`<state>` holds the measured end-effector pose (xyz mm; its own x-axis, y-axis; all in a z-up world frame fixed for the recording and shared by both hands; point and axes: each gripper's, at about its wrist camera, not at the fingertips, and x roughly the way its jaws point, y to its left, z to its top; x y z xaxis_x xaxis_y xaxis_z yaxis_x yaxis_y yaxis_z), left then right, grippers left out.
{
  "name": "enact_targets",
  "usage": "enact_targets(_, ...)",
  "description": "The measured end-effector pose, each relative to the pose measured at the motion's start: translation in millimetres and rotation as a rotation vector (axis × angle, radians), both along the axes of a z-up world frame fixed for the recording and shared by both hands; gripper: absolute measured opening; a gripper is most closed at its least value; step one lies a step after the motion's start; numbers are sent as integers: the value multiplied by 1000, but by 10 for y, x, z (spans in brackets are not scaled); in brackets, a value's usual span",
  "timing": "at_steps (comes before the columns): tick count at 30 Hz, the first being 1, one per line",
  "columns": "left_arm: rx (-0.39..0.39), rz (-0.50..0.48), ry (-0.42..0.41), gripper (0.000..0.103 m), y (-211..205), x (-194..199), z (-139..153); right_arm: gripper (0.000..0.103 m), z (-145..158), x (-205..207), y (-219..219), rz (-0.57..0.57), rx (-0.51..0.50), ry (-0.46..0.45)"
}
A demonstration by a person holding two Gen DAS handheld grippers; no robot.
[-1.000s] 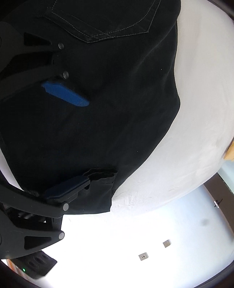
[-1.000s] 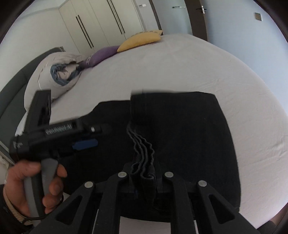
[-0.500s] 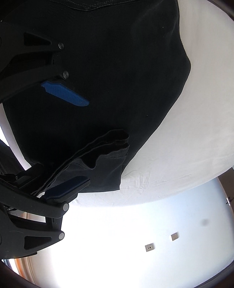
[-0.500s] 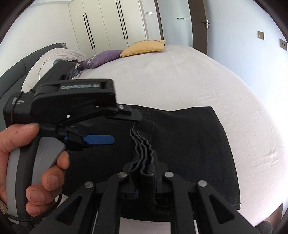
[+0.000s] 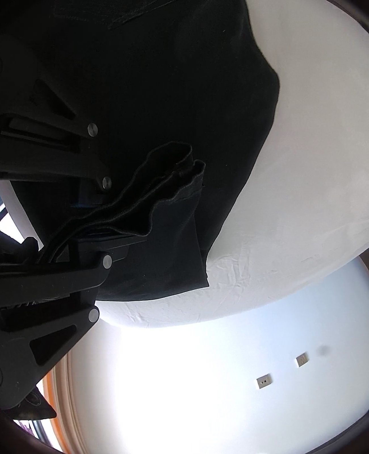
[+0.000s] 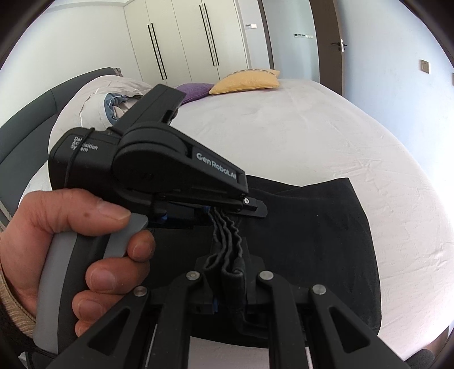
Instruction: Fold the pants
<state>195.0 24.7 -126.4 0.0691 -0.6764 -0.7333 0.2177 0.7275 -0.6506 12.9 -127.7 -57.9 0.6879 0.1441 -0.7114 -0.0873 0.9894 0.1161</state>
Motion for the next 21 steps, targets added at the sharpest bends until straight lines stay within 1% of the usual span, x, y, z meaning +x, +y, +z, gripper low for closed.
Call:
enact_targets(1, 11, -16, -13, 10, 54, 26, 44, 12, 13, 8, 43, 10, 3, -5)
enact_targets(5, 110, -96, -89, 10, 262, 145, 212, 12, 10, 101, 225, 56, 25, -2)
enact_targets(9, 172, -126, -130, 10, 513, 261, 294, 12, -36, 215, 504, 113, 21, 6)
enact_targets(14, 239, -133, -125, 10, 750, 393, 250, 12, -198, 379, 755, 148, 47, 59)
enact_targets(16, 258, -131, -118, 10, 833, 382, 152, 12, -297, 412, 813, 158, 53, 89)
enact_targets(21, 276, -106, -97, 11, 1011, 393, -3, 13, -557, 500, 938, 160, 65, 165)
